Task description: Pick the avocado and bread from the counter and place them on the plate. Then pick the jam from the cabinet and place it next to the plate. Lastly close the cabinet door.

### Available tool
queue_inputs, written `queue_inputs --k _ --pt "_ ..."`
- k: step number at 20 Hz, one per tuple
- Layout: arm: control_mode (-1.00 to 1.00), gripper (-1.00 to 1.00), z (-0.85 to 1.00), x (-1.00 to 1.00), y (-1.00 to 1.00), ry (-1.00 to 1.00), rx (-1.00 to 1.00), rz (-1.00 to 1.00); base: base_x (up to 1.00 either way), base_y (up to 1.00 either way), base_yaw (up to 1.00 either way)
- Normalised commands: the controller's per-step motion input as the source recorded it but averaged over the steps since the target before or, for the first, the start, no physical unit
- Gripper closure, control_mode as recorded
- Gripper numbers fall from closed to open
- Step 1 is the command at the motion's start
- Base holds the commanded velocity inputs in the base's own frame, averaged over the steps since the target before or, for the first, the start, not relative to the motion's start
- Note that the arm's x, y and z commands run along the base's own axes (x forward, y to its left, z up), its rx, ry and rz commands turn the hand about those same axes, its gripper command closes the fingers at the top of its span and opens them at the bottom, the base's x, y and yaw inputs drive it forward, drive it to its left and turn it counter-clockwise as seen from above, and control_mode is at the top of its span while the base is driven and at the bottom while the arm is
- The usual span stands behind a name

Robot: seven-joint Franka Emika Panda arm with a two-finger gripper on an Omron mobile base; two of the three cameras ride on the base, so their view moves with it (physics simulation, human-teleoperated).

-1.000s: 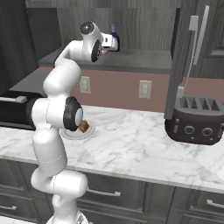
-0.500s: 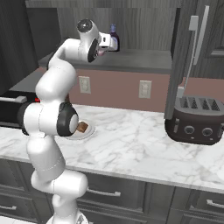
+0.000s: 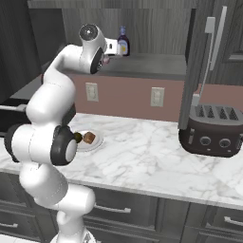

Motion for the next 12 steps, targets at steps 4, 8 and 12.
queue_inputs --k 4,8,12 --pt "-1.00 1.00 0.03 -0.66 0.00 -0.06 0.00 0.05 0.00 0.00 0.00" --pt "-1.00 1.00 0.12 -0.72 0.00 -0.08 0.00 0.05 0.00 0.00 0.00" --pt "-1.00 1.00 0.18 -0.75 0.00 -0.06 0.00 0.04 0.00 0.00 0.00"
